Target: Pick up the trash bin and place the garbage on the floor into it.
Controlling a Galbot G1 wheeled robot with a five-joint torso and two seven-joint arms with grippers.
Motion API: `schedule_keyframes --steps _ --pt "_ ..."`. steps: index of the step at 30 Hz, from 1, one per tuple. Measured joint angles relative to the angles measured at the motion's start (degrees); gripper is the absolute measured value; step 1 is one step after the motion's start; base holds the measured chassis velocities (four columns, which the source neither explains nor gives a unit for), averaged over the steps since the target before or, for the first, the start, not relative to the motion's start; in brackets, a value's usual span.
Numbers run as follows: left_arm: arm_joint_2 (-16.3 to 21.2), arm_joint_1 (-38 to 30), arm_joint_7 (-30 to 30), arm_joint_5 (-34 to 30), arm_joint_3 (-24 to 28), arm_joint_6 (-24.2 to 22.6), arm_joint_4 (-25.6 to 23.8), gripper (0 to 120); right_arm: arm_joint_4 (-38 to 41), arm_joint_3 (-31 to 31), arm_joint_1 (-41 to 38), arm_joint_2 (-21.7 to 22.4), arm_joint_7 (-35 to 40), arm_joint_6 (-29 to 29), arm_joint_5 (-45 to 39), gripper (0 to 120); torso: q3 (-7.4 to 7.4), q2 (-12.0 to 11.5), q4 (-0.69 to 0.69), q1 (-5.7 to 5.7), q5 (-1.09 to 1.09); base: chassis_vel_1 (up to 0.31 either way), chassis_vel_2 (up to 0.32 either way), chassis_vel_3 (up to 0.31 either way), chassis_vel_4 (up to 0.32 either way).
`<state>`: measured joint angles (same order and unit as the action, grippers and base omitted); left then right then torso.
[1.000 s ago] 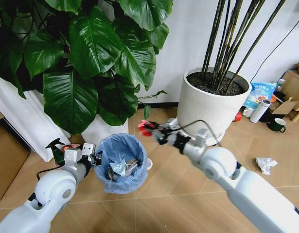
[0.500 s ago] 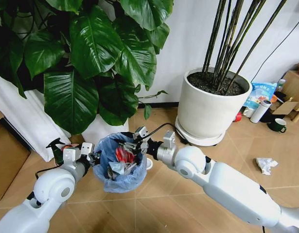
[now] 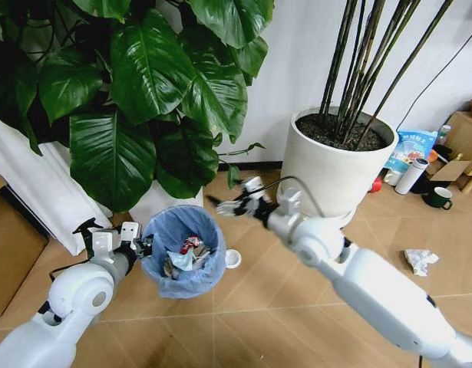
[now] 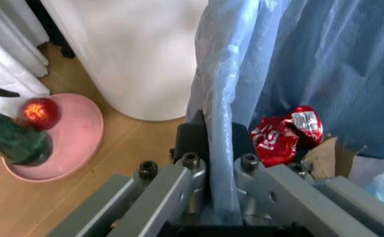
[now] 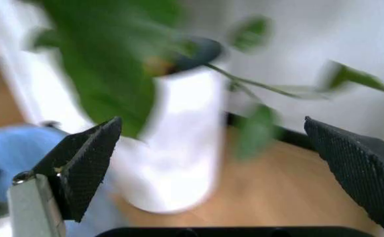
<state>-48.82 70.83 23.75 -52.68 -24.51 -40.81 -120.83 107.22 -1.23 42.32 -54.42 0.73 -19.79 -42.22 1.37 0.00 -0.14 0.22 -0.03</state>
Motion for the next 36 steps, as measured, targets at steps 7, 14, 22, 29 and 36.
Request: schedule_keyframes --steps 7,14,22,29,36 --pt "-0.2 0.0 0.3 -0.5 -0.4 0.1 -0.7 0 -8.5 3.2 3.4 -0.2 -0.8 -0.6 2.7 100 0.0 0.0 0.0 0.0 0.0 0.0 0.0 0.0 0.0" --pt "0.1 1.2 0.5 -0.8 -0.7 0.6 -2.2 0 -25.4 -1.6 1.7 -5.4 -4.8 3.1 10.0 100 0.0 0.0 0.01 0.0 -0.02 0.0 0.0 0.0 0.0" --pt "0.8 1.4 0.6 -1.6 -1.2 1.3 -2.9 0 -43.4 -7.2 -2.5 -18.4 -9.0 8.1 16.3 100 0.01 0.0 0.05 0.0 -0.02 0.0 0.0 0.0 0.0" --pt "1.2 1.6 0.6 -2.2 -1.2 1.5 -3.8 0 -60.6 -5.2 -5.9 -26.6 -11.1 12.1 25.3 100 0.01 0.0 0.02 0.0 -0.03 0.0 0.0 0.0 0.0" --pt "1.3 1.3 0.7 -2.4 -1.0 1.6 -4.2 0 -68.4 -2.5 -7.4 -30.3 -12.6 13.3 28.9 100 0.01 0.0 0.01 0.0 -0.03 0.0 0.0 0.0 0.0"
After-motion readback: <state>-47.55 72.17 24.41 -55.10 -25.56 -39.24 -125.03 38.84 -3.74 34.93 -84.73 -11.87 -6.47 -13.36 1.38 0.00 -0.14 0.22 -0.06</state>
